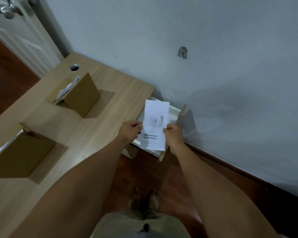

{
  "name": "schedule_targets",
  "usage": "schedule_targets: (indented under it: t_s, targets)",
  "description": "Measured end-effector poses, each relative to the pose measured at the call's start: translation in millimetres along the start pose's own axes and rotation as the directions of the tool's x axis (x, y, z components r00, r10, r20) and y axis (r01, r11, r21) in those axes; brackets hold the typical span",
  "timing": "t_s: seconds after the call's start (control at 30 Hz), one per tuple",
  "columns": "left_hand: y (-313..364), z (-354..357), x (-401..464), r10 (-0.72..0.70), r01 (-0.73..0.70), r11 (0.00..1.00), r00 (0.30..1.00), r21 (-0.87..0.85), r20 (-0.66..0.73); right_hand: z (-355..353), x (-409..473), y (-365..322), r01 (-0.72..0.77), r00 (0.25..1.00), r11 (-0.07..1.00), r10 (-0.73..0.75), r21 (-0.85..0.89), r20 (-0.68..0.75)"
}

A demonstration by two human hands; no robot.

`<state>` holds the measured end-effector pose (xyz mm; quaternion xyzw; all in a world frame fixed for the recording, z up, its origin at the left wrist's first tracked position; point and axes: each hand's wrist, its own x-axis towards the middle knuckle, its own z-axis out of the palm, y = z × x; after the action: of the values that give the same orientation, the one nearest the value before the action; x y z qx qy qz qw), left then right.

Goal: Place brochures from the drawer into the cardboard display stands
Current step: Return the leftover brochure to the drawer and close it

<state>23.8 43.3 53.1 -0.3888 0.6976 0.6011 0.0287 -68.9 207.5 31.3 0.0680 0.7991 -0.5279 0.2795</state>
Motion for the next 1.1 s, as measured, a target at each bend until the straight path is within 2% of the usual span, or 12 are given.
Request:
schedule_targets:
  t_s: [0.07,0.17,0.27,0.33,0.47,0.6,0.67,0.87,1.1]
  targets:
    - [-5.4,-7.8,7.7,0.104,-0.084,0.968,0.992,0.234,-0.071,0.2,9.3,4.6,-0.025,0.999,0.999,0.024,-0.036,-0.025]
    - [-22.2,-17.5,23.2,0.296,-0.227,0.853,0.952,0.471,-0.078,0.0,23.2,12.0,-0.043,0.998,0.989,0.038,-0.14,-0.042]
    - [-40.3,-25.6,42.2,0.306,-0.189,0.737,0.949,0.648,-0.072,4.2,39.4,14.4,-0.027,0.998,0.959,0.009,-0.281,-0.066]
    - [-56.3,-31.2,57.3,0.358,-0.211,0.66,0.932,0.721,-0.055,10.6,50.2,12.4,-0.006,0.998,0.925,-0.018,-0.379,-0.059]
    - [-77.1,-38.9,74.2,0.417,-0.302,0.53,0.907,0.792,0.066,26.0,71.3,7.2,0.032,0.999,0.869,-0.038,-0.493,-0.001]
    - [-92.1,-40.9,76.0,0.443,-0.312,0.488,0.893,0.815,0.076,40.0,92.0,1.7,0.063,0.998,0.802,-0.056,-0.593,0.031]
    - [-98.9,-41.9,75.4,0.465,-0.323,0.455,0.881,0.83,0.088,47.9,103.3,2.2,0.11,0.994,0.801,-0.088,-0.588,0.066]
    - [-102.6,-39.6,77.2,0.505,-0.312,0.427,0.861,0.849,0.062,67.8,130.6,15.2,0.216,0.97,0.75,-0.091,-0.625,0.226]
    - [-105.8,-40.0,81.0,0.517,-0.304,0.437,0.855,0.846,0.041,70.8,131.5,45.7,0.354,0.916,0.566,-0.05,-0.745,0.398]
